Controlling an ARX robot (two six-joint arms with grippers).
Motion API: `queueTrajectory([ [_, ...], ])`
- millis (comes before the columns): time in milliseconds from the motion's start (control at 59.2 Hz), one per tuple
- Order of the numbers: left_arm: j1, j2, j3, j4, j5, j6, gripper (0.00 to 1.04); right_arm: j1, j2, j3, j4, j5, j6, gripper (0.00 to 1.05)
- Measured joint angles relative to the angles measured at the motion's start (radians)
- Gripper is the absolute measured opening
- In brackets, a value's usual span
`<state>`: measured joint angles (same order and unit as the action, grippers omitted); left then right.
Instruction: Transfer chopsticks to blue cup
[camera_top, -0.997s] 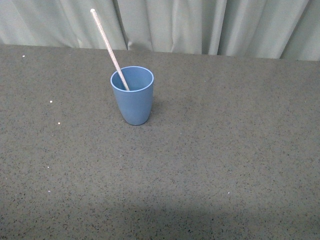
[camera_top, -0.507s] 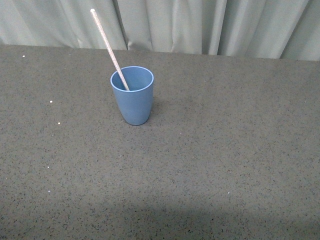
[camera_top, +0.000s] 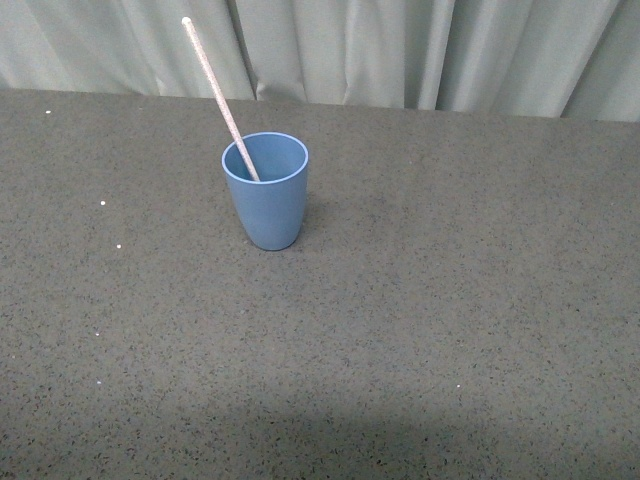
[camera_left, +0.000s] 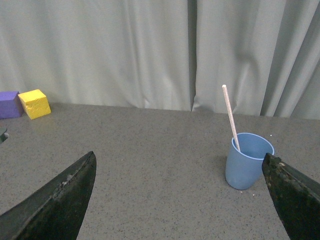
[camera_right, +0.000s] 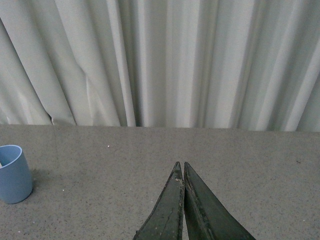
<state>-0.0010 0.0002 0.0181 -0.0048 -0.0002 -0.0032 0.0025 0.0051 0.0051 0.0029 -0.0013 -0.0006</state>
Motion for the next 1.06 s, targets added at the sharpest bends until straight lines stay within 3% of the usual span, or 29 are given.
queueTrajectory([
  [135, 0.0, 0.0, 0.0, 0.0, 0.0, 0.0, 0.98, 0.0, 0.0, 0.0, -0.001, 0.0, 0.0, 0.18],
  [591, 0.0, 0.0, 0.0, 0.0, 0.0, 0.0, 0.98, 0.0, -0.001, 0.0, -0.001, 0.0, 0.001, 0.97],
  [1064, 0.0, 0.0, 0.0, 0.0, 0.0, 0.0, 0.98, 0.0, -0.001, 0.0, -0.001, 0.0, 0.0, 0.95],
])
